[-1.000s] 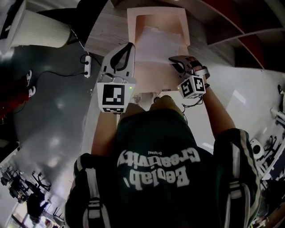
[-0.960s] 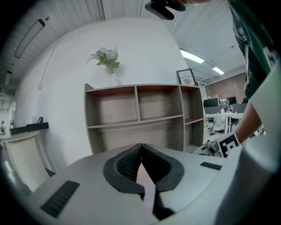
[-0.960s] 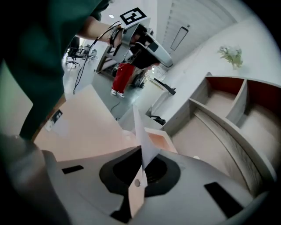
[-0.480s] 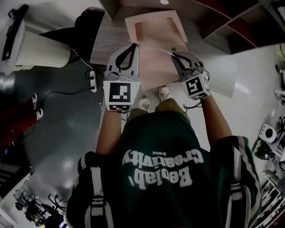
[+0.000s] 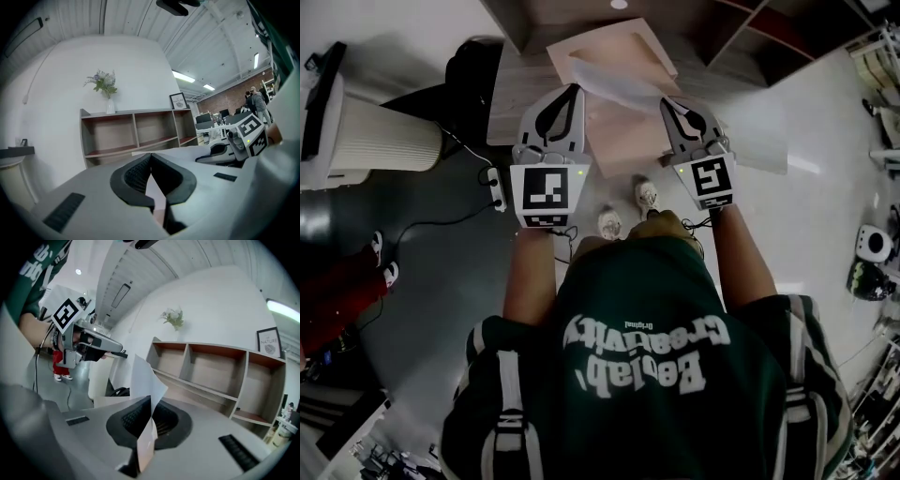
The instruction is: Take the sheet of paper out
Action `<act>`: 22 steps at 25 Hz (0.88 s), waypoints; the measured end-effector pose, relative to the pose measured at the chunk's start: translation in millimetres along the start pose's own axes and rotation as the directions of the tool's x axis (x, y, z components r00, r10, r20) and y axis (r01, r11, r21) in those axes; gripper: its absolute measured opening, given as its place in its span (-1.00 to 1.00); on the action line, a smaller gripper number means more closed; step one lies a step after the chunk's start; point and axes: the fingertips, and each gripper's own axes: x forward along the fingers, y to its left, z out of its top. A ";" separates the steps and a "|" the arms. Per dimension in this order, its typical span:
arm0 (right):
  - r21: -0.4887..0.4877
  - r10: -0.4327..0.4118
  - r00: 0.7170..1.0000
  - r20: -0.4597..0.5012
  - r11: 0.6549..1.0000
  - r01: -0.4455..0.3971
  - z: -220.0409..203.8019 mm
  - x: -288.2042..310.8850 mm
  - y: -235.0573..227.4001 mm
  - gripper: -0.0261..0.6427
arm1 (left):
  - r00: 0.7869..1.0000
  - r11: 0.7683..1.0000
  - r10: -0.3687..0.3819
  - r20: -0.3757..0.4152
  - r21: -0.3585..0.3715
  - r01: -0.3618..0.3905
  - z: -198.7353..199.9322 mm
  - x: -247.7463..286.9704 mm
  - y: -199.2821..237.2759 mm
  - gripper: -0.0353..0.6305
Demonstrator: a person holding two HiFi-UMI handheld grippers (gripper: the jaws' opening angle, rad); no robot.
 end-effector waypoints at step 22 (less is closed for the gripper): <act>0.116 -0.226 0.958 0.177 0.971 0.207 87.9 -153.8 -31.5 -0.82 | 0.994 0.999 -0.037 0.099 0.002 0.037 75.9 -68.7 -96.9 -0.84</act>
